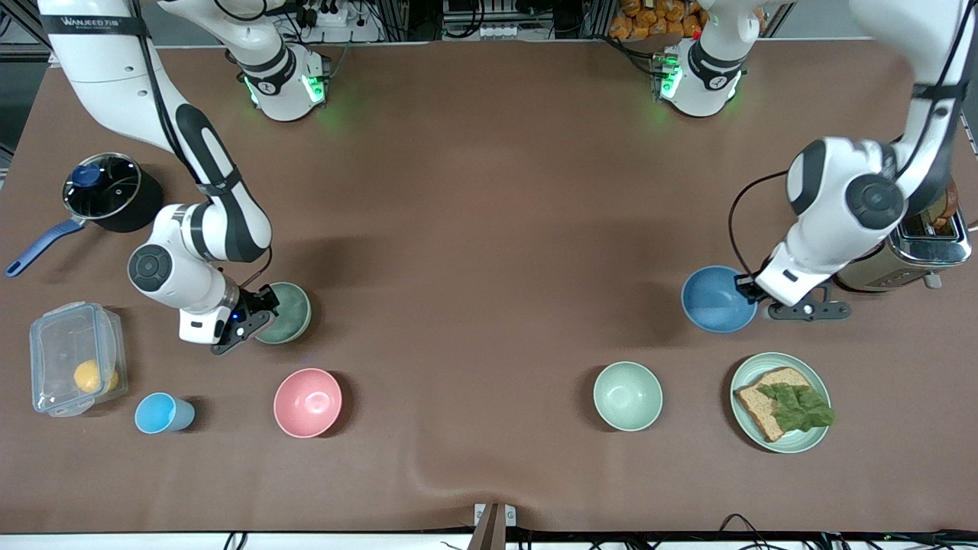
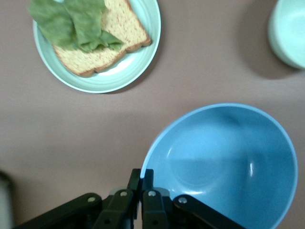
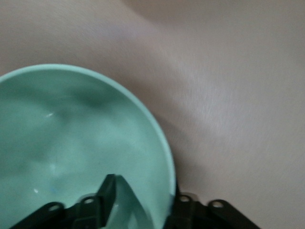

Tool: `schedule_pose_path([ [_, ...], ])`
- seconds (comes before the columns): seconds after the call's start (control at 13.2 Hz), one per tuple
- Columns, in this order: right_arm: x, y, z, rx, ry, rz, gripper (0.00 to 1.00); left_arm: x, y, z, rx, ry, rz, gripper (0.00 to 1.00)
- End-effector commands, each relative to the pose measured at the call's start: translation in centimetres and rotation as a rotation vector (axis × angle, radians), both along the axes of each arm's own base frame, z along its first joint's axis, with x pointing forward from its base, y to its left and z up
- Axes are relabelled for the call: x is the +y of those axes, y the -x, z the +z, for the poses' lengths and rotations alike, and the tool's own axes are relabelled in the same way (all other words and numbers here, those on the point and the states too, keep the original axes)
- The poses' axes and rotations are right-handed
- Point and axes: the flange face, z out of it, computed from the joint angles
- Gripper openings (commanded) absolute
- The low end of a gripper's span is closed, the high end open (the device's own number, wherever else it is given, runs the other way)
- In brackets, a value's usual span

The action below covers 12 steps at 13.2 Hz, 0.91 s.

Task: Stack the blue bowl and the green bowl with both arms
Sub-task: 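Grasp the blue bowl rim with the left gripper while the right gripper lifts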

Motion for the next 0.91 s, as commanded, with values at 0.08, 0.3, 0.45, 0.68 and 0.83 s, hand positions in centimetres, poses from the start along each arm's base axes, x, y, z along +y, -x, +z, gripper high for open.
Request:
schedule_pose_path([
  [0.08,1.6,-0.7,2.9,-0.040,-0.003,0.093,0.00,-2.8,-1.7,7.0,0.039,-0.014,-0.023,0.00],
  [0.3,3.1,-0.9,5.6,-0.070,-0.010,0.056,0.00,-3.3,-1.6,7.4,0.042,-0.014,-0.032,0.00],
  [0.45,3.6,-1.1,7.0,-0.054,-0.017,-0.031,0.00,-3.7,-1.4,7.4,0.045,-0.014,-0.022,0.00],
  [0.68,6.2,-2.1,9.5,0.008,-0.029,-0.217,0.00,-4.0,-1.2,7.5,0.051,-0.015,-0.013,0.00],
  [0.83,9.8,-2.3,10.3,0.026,-0.032,-0.380,0.00,-4.1,-1.0,7.4,0.055,-0.017,-0.011,0.00],
])
